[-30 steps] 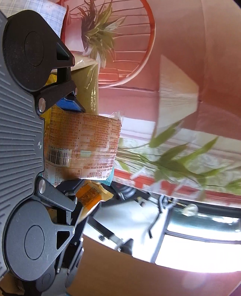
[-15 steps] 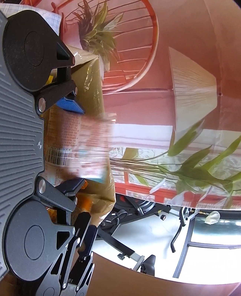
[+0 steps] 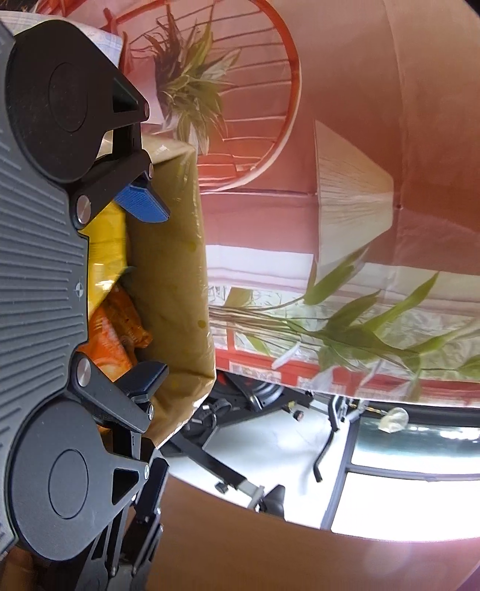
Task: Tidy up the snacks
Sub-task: 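Lower both held snacks into the box and open both grippers, then move both grippers back down to the snacks in front of the box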
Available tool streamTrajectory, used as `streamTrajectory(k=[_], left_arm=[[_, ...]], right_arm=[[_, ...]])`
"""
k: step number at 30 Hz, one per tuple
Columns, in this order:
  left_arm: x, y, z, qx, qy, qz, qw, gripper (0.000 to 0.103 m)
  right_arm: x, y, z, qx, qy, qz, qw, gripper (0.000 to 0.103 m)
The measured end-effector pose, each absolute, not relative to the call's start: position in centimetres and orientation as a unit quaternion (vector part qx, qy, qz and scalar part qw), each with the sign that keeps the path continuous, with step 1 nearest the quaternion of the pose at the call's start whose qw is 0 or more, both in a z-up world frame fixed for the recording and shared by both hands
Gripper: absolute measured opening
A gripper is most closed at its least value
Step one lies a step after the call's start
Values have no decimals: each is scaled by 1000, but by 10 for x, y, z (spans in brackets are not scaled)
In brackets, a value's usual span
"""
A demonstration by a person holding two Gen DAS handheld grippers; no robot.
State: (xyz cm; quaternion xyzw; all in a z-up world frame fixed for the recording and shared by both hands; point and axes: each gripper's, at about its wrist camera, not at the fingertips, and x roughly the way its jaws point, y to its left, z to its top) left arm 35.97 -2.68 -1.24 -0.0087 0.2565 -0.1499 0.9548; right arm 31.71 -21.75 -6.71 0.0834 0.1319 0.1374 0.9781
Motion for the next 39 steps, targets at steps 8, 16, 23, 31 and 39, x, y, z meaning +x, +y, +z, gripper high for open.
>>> streamTrajectory(k=[8, 16, 23, 31, 39], left_arm=[[292, 1, -18, -23, 235, -165, 958, 84], [254, 19, -61, -57, 261, -152, 952, 84], [240, 23, -116, -104, 329, -137, 929, 84], [235, 8, -164, -125, 393, -145, 900, 83], [231, -2, -191, -135, 436, -159, 876, 82]], right_arm=[[264, -215, -81, 109, 137, 147, 973, 40], [227, -198, -115, 92, 173, 150, 969, 40], [209, -189, -155, 76, 221, 149, 961, 40], [194, -192, -197, 50, 281, 146, 947, 39], [178, -195, -231, 9, 346, 134, 928, 39]])
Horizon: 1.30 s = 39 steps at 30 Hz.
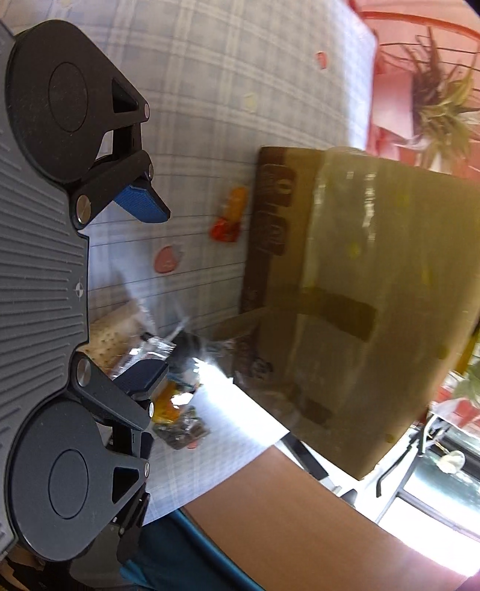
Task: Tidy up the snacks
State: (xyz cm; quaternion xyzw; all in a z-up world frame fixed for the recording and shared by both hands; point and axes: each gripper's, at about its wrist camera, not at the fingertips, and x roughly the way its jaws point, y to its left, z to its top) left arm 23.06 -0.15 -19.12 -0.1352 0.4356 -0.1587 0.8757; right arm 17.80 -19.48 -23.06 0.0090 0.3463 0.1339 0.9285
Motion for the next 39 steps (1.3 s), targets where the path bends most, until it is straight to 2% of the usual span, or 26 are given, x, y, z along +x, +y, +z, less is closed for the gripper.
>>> streamTrajectory(k=[8, 23, 39], left_arm=[[225, 4, -198, -154, 443, -159, 869, 81], [226, 36, -208, -190, 453, -124, 862, 79], [249, 33, -208, -84, 447, -160, 876, 80]], right_arm=[[174, -171, -245, -29, 385, 175, 906, 39], [221, -95, -247, -18, 374, 280, 884, 39], [205, -185, -240, 24, 334, 177, 926, 39]])
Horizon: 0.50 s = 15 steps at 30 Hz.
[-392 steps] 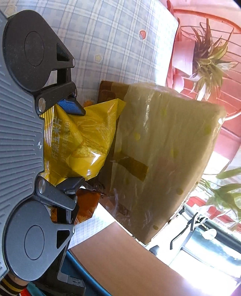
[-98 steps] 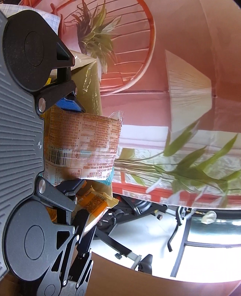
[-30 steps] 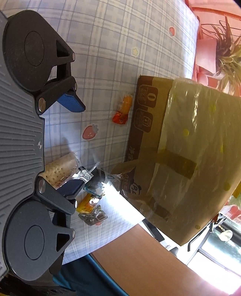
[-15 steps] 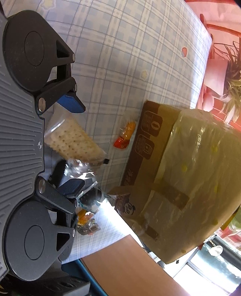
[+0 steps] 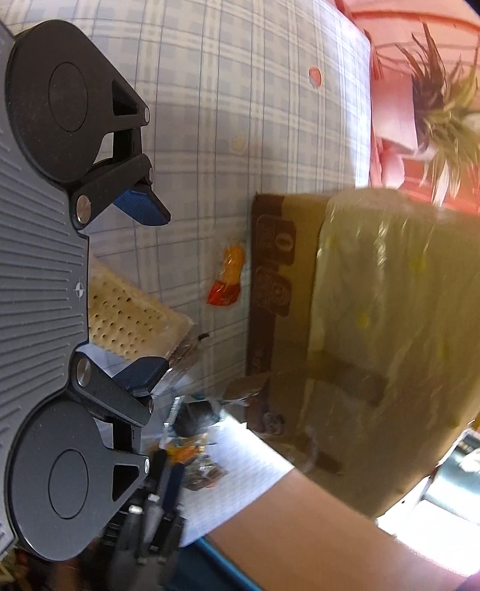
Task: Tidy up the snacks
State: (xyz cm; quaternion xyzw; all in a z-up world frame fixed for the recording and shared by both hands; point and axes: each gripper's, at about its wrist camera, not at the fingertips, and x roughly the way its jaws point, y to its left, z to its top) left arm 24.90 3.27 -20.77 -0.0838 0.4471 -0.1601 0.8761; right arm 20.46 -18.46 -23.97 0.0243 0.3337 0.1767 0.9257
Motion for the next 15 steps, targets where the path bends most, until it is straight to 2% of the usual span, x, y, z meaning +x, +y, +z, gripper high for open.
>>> streamTrajectory(k=[5, 9, 15], left_arm=[[247, 17, -221, -59, 460, -170, 870, 80], [243, 7, -226, -28, 455, -173, 873, 81], [242, 2, -228, -8, 449, -172, 877, 82]], right_arm=[[214, -203, -246, 32, 351, 126, 927, 41], [221, -206, -254, 50, 361, 107, 925, 53], [238, -206, -260, 72, 367, 97, 922, 54]])
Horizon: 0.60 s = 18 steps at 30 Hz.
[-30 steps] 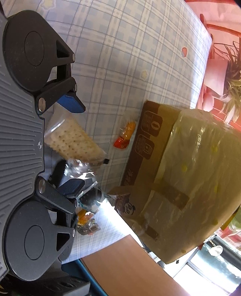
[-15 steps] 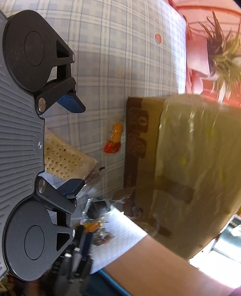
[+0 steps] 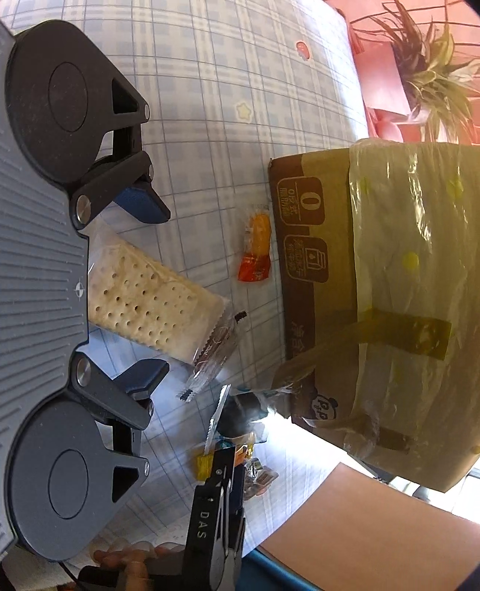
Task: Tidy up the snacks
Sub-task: 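Close left gripper on the cracker pack while right closes on the yellow packet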
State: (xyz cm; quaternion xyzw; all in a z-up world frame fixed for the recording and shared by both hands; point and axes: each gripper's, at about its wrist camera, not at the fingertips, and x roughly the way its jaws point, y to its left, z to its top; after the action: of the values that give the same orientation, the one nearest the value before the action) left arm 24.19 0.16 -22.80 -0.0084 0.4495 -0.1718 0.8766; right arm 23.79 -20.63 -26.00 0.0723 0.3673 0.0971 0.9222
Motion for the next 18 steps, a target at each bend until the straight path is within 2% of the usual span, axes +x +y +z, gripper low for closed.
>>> streamTrajectory(k=[4, 6, 7, 8, 18], left_arm=[[242, 0, -229, -2, 445, -169, 879, 80], [240, 1, -229, 1, 443, -167, 881, 74], [239, 2, -228, -1, 442, -170, 881, 65], [238, 3, -227, -8, 442, -175, 880, 60], [225, 13, -222, -18, 436, -113, 893, 58]], right_arm=[[235, -202, -259, 53, 365, 94, 925, 51], [233, -201, -259, 46, 364, 100, 925, 46], [232, -201, -259, 47, 364, 105, 924, 45], [230, -201, -259, 48, 364, 111, 924, 44], [227, -189, -263, 28, 345, 121, 930, 43]])
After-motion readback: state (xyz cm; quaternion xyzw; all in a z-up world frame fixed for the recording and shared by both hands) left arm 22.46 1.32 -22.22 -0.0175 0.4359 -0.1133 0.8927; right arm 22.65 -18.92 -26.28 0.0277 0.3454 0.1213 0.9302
